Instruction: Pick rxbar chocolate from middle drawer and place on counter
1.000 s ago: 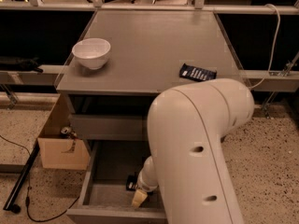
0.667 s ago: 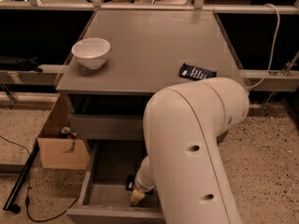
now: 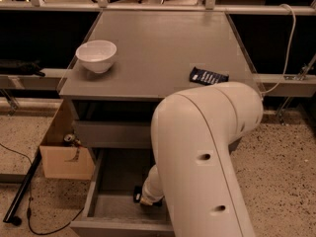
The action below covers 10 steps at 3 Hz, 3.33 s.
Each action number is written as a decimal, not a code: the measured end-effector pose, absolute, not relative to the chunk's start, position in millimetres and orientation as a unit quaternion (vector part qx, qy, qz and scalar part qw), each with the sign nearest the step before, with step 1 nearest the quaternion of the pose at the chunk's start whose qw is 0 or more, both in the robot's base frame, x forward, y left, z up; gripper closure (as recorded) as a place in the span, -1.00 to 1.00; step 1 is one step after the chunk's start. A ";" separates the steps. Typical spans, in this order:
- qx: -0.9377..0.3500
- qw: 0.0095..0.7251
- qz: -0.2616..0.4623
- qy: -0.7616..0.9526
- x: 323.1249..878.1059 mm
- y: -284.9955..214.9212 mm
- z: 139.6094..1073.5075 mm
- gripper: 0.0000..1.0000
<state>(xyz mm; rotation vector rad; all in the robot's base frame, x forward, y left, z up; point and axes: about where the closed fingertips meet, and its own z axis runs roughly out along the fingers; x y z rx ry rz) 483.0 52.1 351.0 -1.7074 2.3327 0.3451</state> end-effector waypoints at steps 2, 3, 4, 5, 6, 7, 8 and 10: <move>-0.583 0.113 0.118 0.796 482.9 52.1 352.3 1.00; -0.580 0.116 0.113 0.799 489.4 44.3 361.5 1.00; -0.579 0.154 0.125 0.791 501.9 36.5 399.4 1.00; -0.558 0.182 0.135 0.799 508.1 5.3 423.3 1.00; -0.558 0.182 0.135 0.799 508.1 5.3 423.3 1.00; -0.549 0.206 0.136 0.798 516.6 -5.9 451.5 1.00; -0.541 0.251 0.131 0.792 538.9 -29.5 529.2 1.00; -0.539 0.276 0.097 0.790 531.4 -49.9 623.1 1.00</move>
Offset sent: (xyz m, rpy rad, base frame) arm 0.0000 0.0000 0.0000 0.0000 0.0000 0.0000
